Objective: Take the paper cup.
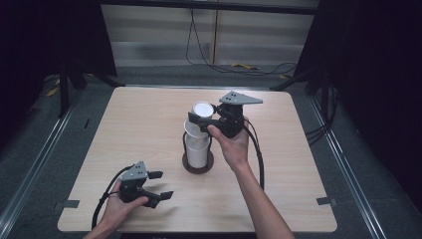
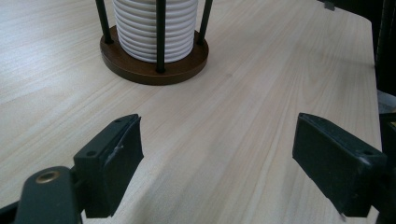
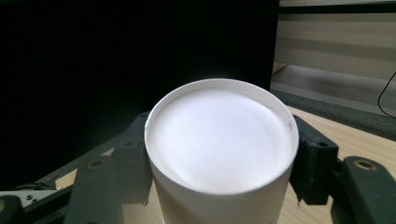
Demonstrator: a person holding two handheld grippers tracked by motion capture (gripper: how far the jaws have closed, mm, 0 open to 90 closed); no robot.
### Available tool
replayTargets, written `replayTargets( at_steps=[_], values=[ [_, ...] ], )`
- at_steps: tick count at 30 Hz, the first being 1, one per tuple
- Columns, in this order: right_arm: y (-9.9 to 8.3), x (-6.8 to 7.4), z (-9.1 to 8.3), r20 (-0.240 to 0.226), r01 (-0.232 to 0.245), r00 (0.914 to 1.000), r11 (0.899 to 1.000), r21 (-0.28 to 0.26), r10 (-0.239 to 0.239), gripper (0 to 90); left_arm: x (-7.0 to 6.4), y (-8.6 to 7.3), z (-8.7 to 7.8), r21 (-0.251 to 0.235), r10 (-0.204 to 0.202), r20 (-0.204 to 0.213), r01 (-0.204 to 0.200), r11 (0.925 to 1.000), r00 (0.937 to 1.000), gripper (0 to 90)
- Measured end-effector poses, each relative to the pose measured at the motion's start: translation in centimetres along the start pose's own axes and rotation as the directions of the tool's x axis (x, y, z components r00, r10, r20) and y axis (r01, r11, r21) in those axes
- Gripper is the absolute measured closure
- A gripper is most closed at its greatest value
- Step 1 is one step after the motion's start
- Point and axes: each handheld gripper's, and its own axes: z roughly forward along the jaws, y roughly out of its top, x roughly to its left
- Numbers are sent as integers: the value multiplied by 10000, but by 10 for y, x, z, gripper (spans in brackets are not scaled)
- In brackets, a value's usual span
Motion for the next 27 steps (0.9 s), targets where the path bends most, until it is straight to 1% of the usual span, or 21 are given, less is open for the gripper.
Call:
replayTargets(
  at_steps=[5,9,12,14,15,19,21,23,25,27],
  values=[
    [1,0,-3,-75,-53,10000,9999,-100,52,353,0,1,0,-109,-39,-170,37,9999,9998,160],
    [4,0,-7,-145,-67,9999,9998,-195,64,353,-2,2,-1,-198,78,-319,-85,9998,9995,161],
    [9,1,-11,-218,-30,9998,9995,-328,23,354,-2,3,-1,-317,7,-285,-16,9995,9996,161],
    [11,2,-13,-291,4,9996,9995,-328,-13,353,-2,4,-1,-394,-49,-241,40,9992,9997,162],
    [12,3,-15,-249,49,9997,9996,-263,-55,353,-3,6,-1,-436,-41,-178,33,9990,9998,162],
    [11,3,-23,-269,-11,9996,9997,-261,4,353,-4,11,-3,-486,-182,59,185,9986,9998,176],
    [10,2,-28,-233,0,9997,9998,-206,-5,353,-5,14,-3,-653,-192,71,196,9977,9998,181],
    [10,1,-33,-257,-45,9997,9996,-267,38,353,-5,18,-3,-622,-148,66,152,9979,9999,181],
    [9,1,-37,-233,-99,9997,9995,-311,92,353,-6,20,-3,-762,-181,92,187,9969,9998,181],
    [9,1,-42,-291,-108,9995,9994,-322,99,354,-6,24,-3,-705,-168,133,177,9974,9998,182]
  ],
)
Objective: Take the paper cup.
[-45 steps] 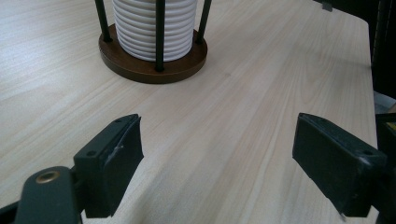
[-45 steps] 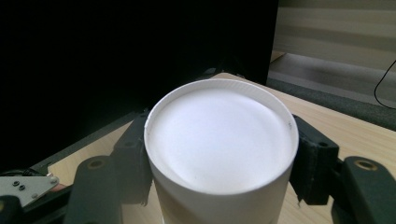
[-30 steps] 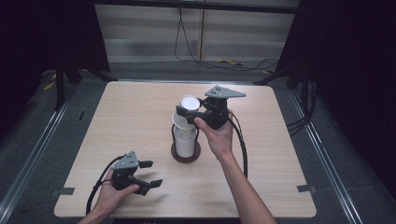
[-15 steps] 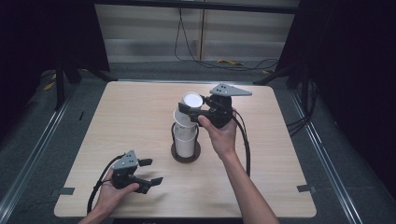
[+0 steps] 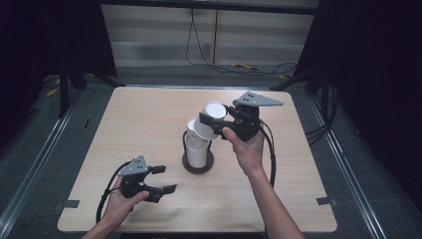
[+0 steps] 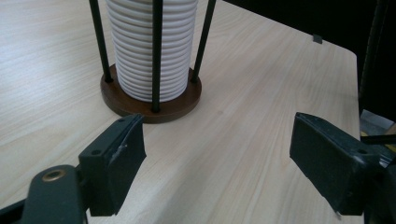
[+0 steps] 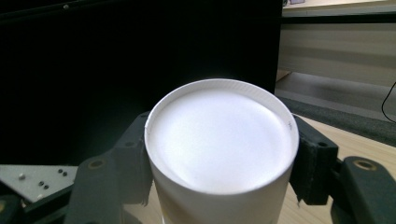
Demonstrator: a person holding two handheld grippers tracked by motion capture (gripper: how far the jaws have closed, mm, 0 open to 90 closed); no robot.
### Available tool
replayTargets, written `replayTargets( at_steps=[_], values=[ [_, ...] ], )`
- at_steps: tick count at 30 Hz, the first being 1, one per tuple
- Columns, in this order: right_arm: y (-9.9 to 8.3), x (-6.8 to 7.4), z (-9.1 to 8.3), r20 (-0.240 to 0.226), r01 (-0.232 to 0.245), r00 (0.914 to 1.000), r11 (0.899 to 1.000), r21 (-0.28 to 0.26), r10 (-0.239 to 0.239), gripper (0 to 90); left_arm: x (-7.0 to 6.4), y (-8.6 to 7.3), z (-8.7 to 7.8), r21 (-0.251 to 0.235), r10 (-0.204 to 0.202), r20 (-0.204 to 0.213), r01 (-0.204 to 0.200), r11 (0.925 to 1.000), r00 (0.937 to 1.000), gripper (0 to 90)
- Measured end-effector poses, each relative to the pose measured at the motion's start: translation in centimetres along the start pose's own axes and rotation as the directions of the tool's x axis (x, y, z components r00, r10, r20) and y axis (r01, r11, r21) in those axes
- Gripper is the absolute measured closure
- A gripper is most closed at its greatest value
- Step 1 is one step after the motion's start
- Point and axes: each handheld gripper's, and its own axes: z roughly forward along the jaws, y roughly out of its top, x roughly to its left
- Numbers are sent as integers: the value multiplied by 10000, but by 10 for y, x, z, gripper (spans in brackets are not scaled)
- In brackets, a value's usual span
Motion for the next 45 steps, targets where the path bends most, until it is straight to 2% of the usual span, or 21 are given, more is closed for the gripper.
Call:
replayTargets(
  at_steps=[3,6,7,15,19,21,24,27,35,38,40,45],
  values=[
    [-1,1,-7,58,114,9999,9999,79,-115,354,-3,8,4,-151,107,20,-107,9998,9999,182],
    [-4,0,-15,-35,-97,9999,9999,99,98,354,-6,16,10,-115,404,148,-402,9991,9991,193],
    [-5,0,-17,1,-116,9999,9998,170,116,354,-7,18,12,-251,294,228,-289,9993,9993,195],
    [-19,3,-29,-45,-140,9999,9977,657,144,355,-10,32,17,-412,393,443,-375,9984,9982,195],
    [-29,6,-29,-173,-168,9997,9961,864,184,355,-12,40,19,-328,605,693,-583,9978,9958,201],
    [-34,11,-29,-318,-134,9994,9955,934,165,355,-14,43,19,-485,637,710,-604,9970,9954,205],
    [-39,18,-27,-461,-44,9989,9929,1189,100,355,-16,46,20,-477,814,706,-782,9958,9942,205],
    [-45,19,-24,-528,-119,9984,9916,1291,189,355,-19,49,21,-499,974,790,-937,9944,9921,205],
    [-62,18,-17,-733,-211,9967,9854,1692,339,355,-20,53,30,-658,993,1193,-919,9936,9879,162],
    [-67,18,-14,-779,-241,9962,9839,1772,385,355,-21,54,32,-771,881,1051,-802,9938,9906,160],
    [-72,17,-12,-854,-244,9955,9830,1818,405,355,-22,53,35,-645,1035,893,-980,9931,9906,162],
    [-81,19,-6,-972,-312,9940,9808,1927,507,356,-23,51,39,-766,957,1061,-879,9932,9897,163]
  ],
)
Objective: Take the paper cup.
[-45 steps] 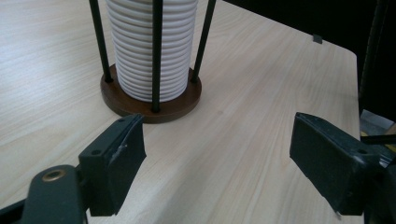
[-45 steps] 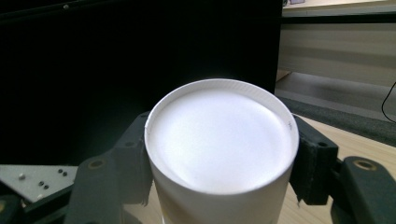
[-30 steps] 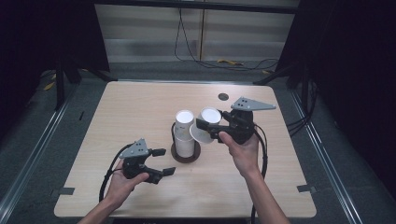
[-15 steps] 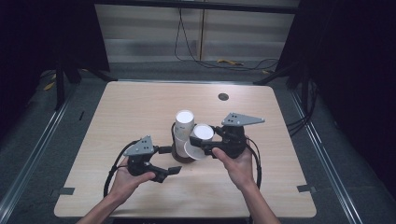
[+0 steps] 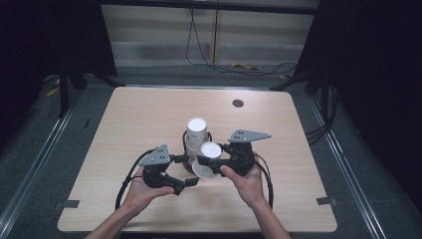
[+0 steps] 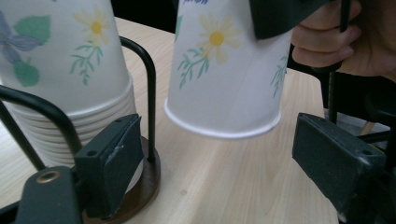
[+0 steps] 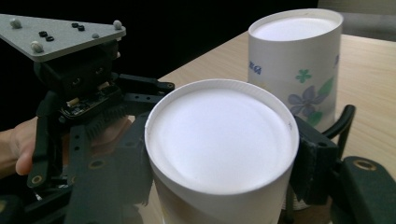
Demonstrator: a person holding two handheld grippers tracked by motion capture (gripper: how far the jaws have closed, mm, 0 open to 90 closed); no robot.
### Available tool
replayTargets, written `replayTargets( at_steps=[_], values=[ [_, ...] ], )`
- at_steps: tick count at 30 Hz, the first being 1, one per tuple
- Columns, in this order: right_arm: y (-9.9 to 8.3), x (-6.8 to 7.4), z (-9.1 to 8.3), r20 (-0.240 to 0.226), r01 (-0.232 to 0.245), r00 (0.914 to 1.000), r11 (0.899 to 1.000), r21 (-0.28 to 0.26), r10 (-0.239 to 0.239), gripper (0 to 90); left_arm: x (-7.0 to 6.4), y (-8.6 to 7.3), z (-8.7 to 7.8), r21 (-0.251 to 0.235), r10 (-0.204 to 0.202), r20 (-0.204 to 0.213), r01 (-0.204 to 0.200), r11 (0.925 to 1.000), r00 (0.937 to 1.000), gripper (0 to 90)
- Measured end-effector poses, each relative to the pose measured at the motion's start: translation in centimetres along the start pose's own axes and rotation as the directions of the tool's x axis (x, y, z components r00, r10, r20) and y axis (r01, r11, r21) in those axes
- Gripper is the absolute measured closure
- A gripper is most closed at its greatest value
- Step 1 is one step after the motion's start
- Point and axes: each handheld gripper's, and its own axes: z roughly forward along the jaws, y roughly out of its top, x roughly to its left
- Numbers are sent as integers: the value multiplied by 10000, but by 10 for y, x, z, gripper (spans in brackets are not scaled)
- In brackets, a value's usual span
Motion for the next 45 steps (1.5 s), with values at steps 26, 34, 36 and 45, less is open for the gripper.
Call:
replayTargets(
  at_steps=[26,34,36,45],
  values=[
    [-10,12,26,-780,133,9969,9995,284,-110,356,0,-9,8,61,-107,81,106,9999,9999,187],
    [-10,15,29,-886,212,9959,9994,291,-185,357,0,-9,7,-19,22,211,-22,10000,9998,215],
    [-10,15,29,-925,229,9955,9993,288,-202,356,0,-9,7,0,17,199,-17,10000,9998,212],
    [-8,17,29,-1123,391,9930,9991,152,-372,353,-2,-8,3,-187,347,211,-344,9992,9992,255]
  ],
)
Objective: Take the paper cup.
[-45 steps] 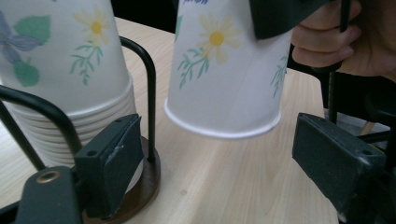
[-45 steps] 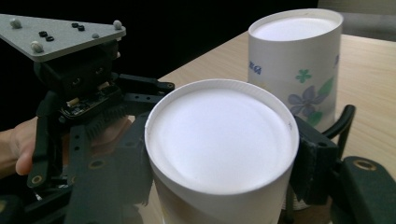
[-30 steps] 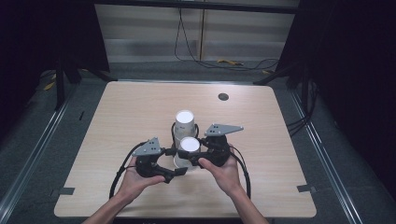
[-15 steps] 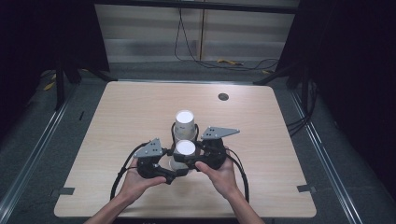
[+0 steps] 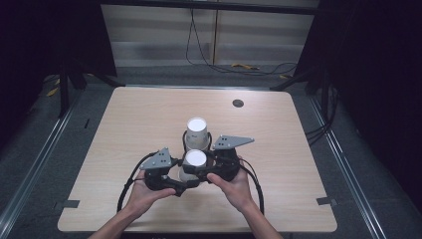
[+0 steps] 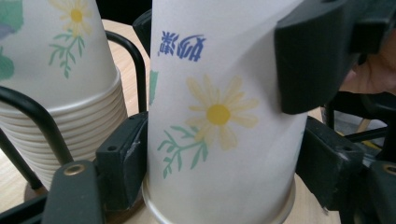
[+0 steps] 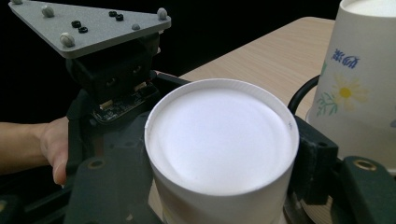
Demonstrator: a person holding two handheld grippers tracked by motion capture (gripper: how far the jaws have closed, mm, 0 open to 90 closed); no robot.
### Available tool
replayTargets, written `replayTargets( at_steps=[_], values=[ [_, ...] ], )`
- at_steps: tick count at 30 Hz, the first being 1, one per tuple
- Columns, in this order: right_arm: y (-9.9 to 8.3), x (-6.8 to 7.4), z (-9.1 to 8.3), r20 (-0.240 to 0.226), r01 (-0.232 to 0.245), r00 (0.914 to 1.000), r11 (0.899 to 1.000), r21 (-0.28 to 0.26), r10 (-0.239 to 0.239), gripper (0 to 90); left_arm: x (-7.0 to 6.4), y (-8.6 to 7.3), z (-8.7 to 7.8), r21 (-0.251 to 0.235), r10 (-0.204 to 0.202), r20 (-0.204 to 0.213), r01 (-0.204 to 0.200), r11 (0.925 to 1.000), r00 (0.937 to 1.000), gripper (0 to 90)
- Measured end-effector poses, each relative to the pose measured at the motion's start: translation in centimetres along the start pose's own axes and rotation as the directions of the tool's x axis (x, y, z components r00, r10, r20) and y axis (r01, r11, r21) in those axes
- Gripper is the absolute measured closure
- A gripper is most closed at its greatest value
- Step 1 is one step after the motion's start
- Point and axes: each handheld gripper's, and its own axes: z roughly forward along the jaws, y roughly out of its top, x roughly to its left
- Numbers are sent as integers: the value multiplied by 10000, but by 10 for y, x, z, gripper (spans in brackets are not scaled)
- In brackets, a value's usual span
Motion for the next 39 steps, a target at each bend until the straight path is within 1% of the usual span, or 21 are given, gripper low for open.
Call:
replayTargets(
  at_steps=[2,4,6,8,10,12,15,20,22,24,31,33,38,39],
  values=[
    [0,0,0,-63,46,10000,10000,-41,-47,348,-1,0,-1,-20,77,15,-77,10000,10000,274],
    [0,0,1,-76,25,10000,10000,-49,-26,343,-1,0,-2,47,137,3,-137,9999,9999,279],
    [0,1,1,-74,109,9999,9999,-29,-109,339,0,0,-3,104,205,-40,-205,9997,9998,282],
    [0,1,2,-62,73,10000,10000,13,-73,334,0,0,-2,66,214,-23,-214,9997,9998,283],
    [0,1,2,-7,69,10000,10000,7,-69,329,0,-1,-3,56,66,-26,-66,10000,10000,282],
    [0,1,2,78,123,9999,9999,5,-123,323,2,-1,-4,37,-86,99,85,10000,9999,281],
    [0,1,1,103,98,9999,9999,-21,-98,302,4,-2,-6,29,-255,98,254,9997,9996,280],
    [0,-1,0,117,-47,9999,10000,6,47,274,6,-3,-8,53,-297,65,297,9995,9995,282],
    [0,-1,0,108,-50,9999,10000,-22,51,268,7,-3,-9,95,-287,70,286,9995,9996,282],
    [0,-1,-1,17,-80,10000,9999,-108,80,240,7,-3,-9,48,-333,144,332,9994,9993,278],
    [1,-1,-6,30,-123,9999,9998,-143,123,227,8,-2,-10,41,-385,158,384,9993,9991,278],
    [1,-2,-7,3,-154,9999,9997,-190,154,204,9,-2,-11,83,-381,137,380,9992,9992,279],
    [1,-3,-11,113,-187,9998,9996,-202,190,203,12,-2,-13,98,-498,159,496,9987,9986,279],
    [1,-3,-12,151,-205,9997,9996,-198,208,202,13,-2,-14,136,-470,141,468,9988,9988,280]
  ],
)
